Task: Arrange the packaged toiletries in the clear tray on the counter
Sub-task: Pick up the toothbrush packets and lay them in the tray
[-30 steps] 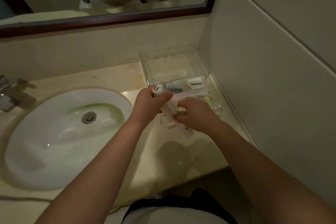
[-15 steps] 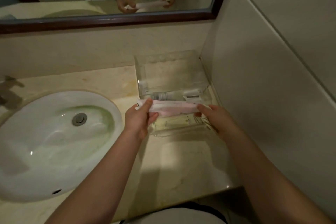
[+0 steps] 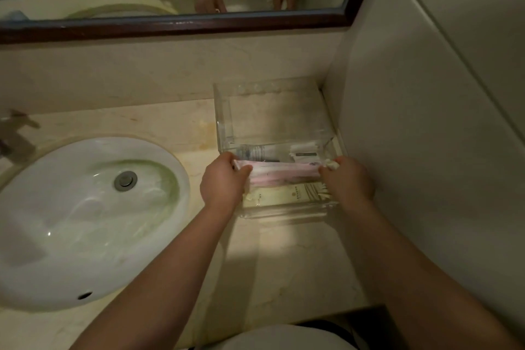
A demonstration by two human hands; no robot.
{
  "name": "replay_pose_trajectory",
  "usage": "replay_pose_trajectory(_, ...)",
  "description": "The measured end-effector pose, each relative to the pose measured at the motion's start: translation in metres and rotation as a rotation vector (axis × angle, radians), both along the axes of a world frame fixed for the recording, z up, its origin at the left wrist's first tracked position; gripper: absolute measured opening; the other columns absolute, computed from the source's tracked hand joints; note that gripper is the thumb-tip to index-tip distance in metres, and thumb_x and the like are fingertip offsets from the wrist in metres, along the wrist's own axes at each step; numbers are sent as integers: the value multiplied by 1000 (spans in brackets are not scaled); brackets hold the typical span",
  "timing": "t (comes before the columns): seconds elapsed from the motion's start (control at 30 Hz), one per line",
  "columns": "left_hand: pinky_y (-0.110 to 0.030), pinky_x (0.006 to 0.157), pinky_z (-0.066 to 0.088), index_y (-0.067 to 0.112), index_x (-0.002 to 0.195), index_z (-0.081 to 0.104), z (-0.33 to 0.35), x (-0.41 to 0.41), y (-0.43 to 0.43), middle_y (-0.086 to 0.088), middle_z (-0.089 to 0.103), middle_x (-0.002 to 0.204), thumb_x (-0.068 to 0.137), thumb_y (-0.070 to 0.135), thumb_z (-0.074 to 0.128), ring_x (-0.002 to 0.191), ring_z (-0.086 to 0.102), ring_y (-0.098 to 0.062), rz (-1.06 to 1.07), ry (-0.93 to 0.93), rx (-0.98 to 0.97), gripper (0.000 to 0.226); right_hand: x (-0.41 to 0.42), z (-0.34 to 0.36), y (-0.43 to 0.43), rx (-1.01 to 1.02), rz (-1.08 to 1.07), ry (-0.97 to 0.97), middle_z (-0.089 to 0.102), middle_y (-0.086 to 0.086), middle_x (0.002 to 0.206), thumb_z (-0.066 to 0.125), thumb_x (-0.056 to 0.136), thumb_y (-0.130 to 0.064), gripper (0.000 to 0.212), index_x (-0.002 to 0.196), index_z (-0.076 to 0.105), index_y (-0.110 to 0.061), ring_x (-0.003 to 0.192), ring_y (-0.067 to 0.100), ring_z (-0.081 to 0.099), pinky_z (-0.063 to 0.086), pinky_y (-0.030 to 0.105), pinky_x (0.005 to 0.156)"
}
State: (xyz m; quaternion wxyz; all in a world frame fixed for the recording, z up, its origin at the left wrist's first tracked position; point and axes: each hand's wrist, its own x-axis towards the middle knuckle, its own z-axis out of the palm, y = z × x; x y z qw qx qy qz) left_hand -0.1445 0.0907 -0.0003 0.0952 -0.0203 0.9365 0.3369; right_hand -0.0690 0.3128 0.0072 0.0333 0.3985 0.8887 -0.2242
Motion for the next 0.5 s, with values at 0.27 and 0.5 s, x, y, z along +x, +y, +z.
replay_pose_trajectory(0.27,-31,63,47,21,95,64,-9,9,3,-1,62,99,83,40,63,81,62,-23,-69,81,-169,23,-6,2,2,169,113,-81,71,9,103,63,83,-44,34,101,69,-16,94,32,66,41,29,66)
replay_pose_trajectory(0.5,-40,84,46,20,108,68,-17,21,13,-3,61,115,81,20,63,103,53,-26,-536,470,-174,28,3,6,11,29,-21,78,67,22,105,55,91,-32,33,105,64,-3,93,38,63,37,31,66)
